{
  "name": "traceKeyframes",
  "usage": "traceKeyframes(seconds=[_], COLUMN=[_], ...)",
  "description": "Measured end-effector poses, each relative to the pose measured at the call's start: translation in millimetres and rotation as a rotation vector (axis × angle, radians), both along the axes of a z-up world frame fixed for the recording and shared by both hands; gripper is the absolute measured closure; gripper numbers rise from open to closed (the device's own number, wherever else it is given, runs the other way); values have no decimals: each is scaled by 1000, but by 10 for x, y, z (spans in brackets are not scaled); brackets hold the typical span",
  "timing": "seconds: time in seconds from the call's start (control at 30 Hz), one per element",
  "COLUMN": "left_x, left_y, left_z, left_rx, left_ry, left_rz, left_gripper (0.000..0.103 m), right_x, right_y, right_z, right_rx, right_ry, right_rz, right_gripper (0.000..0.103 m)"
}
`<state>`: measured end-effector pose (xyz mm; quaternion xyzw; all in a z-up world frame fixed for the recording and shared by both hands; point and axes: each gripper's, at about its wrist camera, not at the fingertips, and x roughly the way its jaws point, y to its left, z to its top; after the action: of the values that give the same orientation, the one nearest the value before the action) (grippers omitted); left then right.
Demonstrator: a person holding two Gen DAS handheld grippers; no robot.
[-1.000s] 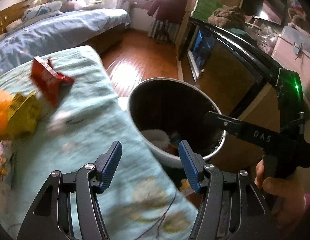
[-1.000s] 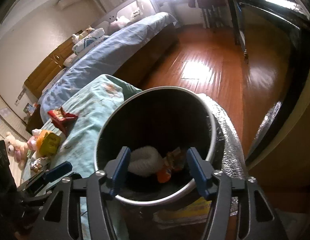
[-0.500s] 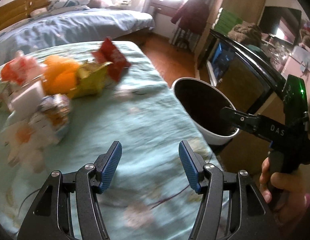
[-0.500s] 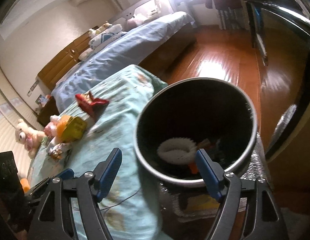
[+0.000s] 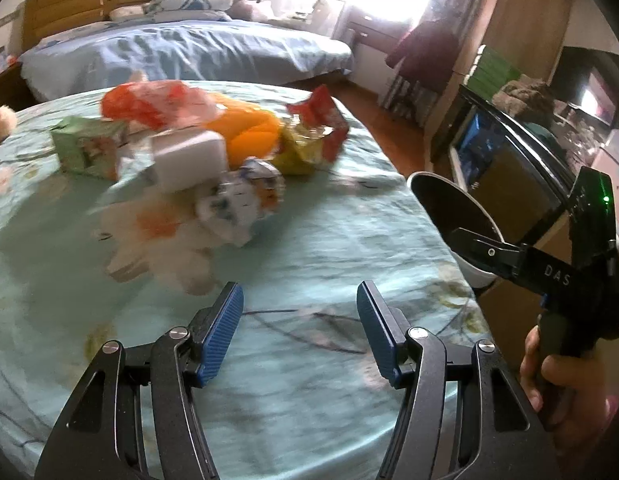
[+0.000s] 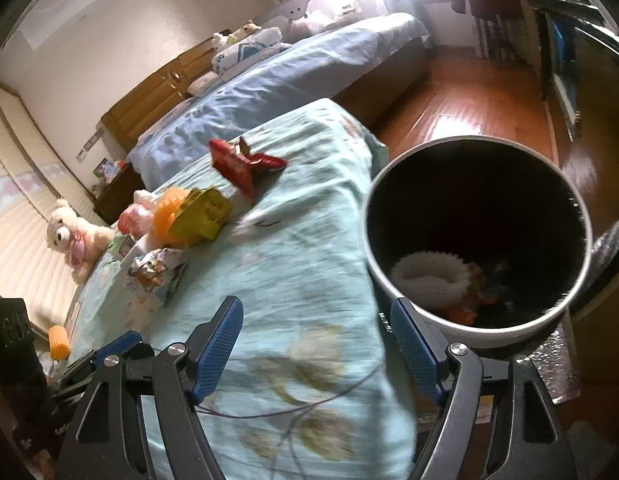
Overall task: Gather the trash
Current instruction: 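Move both open grippers back over the table trash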
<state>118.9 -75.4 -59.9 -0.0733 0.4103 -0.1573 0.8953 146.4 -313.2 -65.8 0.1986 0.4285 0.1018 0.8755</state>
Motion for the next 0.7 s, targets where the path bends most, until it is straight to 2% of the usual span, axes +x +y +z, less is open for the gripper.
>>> traceKeyframes(seconds=[0.37,0.7], left_x=[34,183], left_y=[272,274], left_z=[-21,-35], left_rx=[15,26], left_ry=[-9,-8], left_rz=[67,58], left_gripper=[43,43], right_x=[156,404], right_y=[332,512], right_z=[-19,-40], right_rx=[41,38], right_ry=[-23,-14], right_rz=[80,116], right_gripper=[25,26])
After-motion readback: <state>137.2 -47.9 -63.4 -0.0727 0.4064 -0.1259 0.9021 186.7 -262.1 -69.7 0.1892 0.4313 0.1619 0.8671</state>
